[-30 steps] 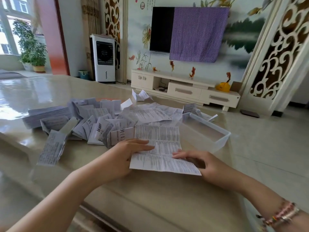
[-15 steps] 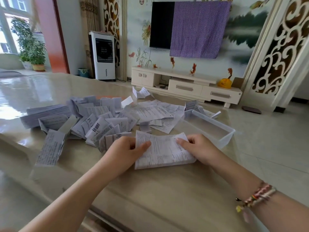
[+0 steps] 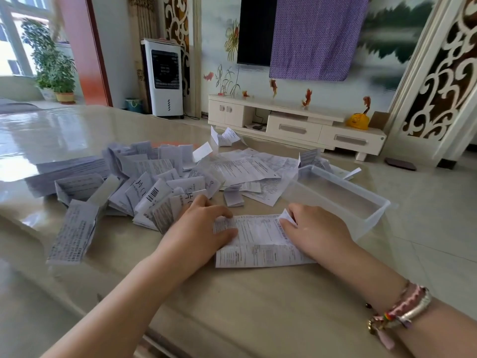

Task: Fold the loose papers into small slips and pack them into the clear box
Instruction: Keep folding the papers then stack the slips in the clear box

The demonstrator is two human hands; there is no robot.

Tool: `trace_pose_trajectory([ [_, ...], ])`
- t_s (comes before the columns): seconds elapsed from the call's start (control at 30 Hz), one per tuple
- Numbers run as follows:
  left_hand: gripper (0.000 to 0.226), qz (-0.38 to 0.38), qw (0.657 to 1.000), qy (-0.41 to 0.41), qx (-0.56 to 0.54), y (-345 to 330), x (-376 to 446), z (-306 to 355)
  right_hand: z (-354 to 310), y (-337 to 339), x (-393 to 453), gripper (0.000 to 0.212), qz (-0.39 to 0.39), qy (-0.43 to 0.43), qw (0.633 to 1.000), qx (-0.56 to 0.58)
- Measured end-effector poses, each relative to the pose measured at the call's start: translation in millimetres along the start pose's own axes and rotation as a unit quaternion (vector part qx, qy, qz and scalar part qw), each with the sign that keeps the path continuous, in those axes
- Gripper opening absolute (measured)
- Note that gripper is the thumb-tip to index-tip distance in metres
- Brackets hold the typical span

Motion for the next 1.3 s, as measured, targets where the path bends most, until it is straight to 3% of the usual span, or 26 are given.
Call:
trace_pose_trajectory([
  [0.1,0.034,0.013,1.000,-0.010,0.023,2,6,-1,1,-4,2,0.035,0.005,0.001,1.000,-0.002],
  [0.27,0.025,0.112,0.991,-0.065,0.035,18,7,18,0,-6,3,0.034,-0.003,0.002,1.000,0.001],
  [0.47,0.035,0.025,0.986,-0.128,0.102,-4,-13,33,0,-7,5,0.024,0.006,0.010,1.000,-0.013],
  [1.07,0.050,-0.020,0.988,-0.094,0.124,-13,-25,30,-8,-9,1,0.015,0.013,0.017,0.997,-0.072],
  [1.17,0.050,-0.034,0.985,-0.097,0.138,-12,-23,32,-12,-6,0,0.034,0.054,0.028,0.992,-0.111],
  [1.23,0.048,-0.041,0.984,-0.095,0.143,-11,-23,33,-16,-4,-4,0.054,0.103,0.083,0.984,-0.118],
  [1.3,0.047,-0.044,0.984,-0.092,0.146,-11,-23,34,-25,0,-14,0.061,0.133,0.120,0.982,-0.065],
])
Point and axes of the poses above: each hand's wrist, its own x-axis towards the middle knuckle, its own y-axis out of the back of the hand, z = x × y, the point moved 3 cm from there along x, towards the middle knuckle, and after that the axes turned 6 degrees about z, right-handed, at the moved point
